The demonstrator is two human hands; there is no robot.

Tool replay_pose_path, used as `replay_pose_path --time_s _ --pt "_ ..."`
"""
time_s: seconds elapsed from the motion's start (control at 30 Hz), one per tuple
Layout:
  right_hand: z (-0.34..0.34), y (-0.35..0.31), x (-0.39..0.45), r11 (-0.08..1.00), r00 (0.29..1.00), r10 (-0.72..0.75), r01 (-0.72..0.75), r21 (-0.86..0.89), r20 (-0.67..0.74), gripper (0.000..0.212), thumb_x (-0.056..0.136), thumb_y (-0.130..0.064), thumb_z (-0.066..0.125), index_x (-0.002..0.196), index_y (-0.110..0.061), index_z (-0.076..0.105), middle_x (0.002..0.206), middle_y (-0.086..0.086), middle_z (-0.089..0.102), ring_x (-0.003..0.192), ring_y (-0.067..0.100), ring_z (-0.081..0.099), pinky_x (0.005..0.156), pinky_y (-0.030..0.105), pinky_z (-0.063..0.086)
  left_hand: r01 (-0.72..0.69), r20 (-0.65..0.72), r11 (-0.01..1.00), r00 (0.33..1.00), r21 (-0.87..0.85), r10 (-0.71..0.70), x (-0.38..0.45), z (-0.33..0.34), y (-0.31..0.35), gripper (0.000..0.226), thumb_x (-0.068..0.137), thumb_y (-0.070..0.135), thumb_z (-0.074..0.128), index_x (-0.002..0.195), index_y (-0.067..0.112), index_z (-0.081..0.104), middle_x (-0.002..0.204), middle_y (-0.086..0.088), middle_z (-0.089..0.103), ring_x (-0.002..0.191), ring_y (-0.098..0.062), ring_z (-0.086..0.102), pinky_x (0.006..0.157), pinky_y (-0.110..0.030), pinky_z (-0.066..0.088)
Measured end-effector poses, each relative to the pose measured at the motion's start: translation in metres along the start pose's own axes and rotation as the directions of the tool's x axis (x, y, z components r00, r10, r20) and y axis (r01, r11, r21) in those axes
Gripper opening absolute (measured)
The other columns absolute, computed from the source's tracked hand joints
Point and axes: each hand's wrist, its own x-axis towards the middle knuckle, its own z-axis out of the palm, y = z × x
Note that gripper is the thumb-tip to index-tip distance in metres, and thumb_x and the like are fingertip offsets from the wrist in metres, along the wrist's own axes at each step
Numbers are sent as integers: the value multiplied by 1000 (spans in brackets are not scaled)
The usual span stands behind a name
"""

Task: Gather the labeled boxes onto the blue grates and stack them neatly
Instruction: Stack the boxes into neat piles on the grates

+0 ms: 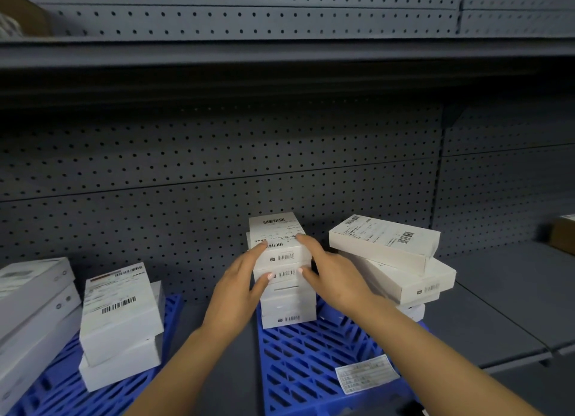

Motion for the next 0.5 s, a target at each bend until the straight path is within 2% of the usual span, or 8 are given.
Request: replay_pose_path --time_s 0.07,0.1,0.17,0.23,0.37,0.5 --pt "1 0 1 1000 1000 7 -7 16 6 59 96 -28 47 145 -35 14 62 -7 46 60 15 49 54 33 42 22 17 997 1000 -71 -20 0 -1 0 53 93 38 55 138 46 29 138 27 33 119 16 29 94 -5 27" --pt "1 1 1 1000 1000 9 -9 28 7 59 96 -28 48 144 -35 14 62 -7 47 58 13 48 53 33 41 36 20 992 999 -120 -34 0 -1 0 51 93 38 55 135 49 30 139 27 35 121 16 31 95 -7 29" --pt "1 1 0 998 1000 4 -4 55 4 60 95 -30 49 144 -35 14 63 -8 47 57 9 46 51 30 37 64 20 975 998 -211 -61 -2 3 -1 48 93 35 55 133 50 33 140 24 40 125 9 37 102 -19 37" --pt "1 0 -2 996 1000 -2 3 86 -9 59 95 -32 51 142 -36 17 67 -10 46 61 7 47 54 28 36 88 16 963 996 -256 -87 -4 6 -2 50 94 31 55 134 50 34 137 20 46 123 0 46 101 -30 44" --pt "-4 -2 2 994 1000 -10 12 107 -17 49 95 -31 52 136 -32 27 72 -12 45 68 9 48 63 30 39 115 29 950 993 -289 -112 -3 6 -1 52 94 29 55 131 56 30 128 17 54 110 0 55 89 -26 50" --pt "-9 0 6 993 999 -26 23 112 25 46 95 -27 52 134 -29 29 71 -13 44 63 2 43 63 29 35 137 53 923 991 -359 -127 0 6 -4 49 93 28 58 129 50 34 127 20 54 112 4 54 93 -32 51"
